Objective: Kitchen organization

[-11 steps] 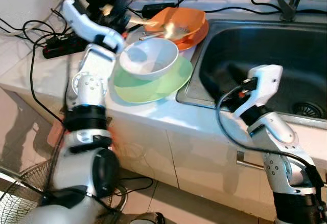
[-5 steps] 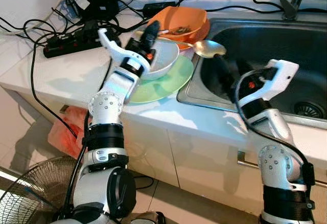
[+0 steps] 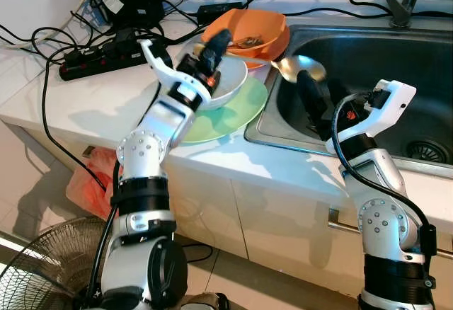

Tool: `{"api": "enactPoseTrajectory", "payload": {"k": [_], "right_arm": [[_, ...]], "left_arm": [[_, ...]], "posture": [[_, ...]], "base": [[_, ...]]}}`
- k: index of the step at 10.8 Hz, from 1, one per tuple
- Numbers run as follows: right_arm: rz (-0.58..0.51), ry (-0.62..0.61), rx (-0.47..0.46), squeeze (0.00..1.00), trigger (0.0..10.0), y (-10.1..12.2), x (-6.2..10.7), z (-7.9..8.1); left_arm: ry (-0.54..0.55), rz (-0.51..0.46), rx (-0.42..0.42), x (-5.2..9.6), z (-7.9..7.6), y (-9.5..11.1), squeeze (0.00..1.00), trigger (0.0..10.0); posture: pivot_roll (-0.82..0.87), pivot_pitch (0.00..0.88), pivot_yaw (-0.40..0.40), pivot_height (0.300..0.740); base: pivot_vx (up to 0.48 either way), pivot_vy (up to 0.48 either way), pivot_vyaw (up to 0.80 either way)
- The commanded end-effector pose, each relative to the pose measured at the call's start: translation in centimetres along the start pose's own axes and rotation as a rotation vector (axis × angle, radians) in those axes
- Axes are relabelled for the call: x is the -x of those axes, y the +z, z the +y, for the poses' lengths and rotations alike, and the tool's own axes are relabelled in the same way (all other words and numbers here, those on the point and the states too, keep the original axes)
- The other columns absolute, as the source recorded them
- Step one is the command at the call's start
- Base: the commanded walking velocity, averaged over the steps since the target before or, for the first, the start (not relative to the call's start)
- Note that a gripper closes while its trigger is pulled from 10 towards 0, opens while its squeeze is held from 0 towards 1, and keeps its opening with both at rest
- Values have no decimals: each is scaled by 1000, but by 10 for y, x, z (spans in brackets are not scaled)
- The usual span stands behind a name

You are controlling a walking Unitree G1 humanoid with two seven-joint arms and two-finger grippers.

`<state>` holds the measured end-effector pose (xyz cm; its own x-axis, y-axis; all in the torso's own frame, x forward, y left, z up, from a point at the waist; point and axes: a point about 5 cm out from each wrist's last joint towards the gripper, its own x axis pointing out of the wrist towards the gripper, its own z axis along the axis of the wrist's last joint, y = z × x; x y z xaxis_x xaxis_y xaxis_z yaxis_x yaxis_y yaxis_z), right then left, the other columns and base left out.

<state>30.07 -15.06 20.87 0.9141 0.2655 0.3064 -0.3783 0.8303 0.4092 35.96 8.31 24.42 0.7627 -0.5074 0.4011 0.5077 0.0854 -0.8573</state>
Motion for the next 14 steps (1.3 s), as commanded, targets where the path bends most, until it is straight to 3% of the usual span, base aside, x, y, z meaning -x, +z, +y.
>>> {"api": "enactPoseTrajectory", "payload": {"k": [1, 2, 4, 14], "right_arm": [[-4, 17, -11, 0, 10000, 2, -3, 7], [-6, 22, -12, 0, 8275, 3, -3, 7], [-11, 25, -20, 0, 0, 3, -4, 8], [-33, 12, -136, 0, 0, 7, -5, 9]], "left_arm": [[-26, 24, 68, 1, 0, -19, 0, 0], [-22, 49, 64, 4, 2, -22, 0, 0], [-24, 66, 70, 6, 2, -23, 0, 0], [10, 73, 50, 8, 8, -24, 0, 0]], "posture": [[132, 82, 191, 740], [132, 83, 191, 740], [132, 83, 191, 740], [130, 83, 200, 740]], "base": [[0, 0, 0], [0, 0, 0], [0, 0, 0], [0, 0, 0]]}}
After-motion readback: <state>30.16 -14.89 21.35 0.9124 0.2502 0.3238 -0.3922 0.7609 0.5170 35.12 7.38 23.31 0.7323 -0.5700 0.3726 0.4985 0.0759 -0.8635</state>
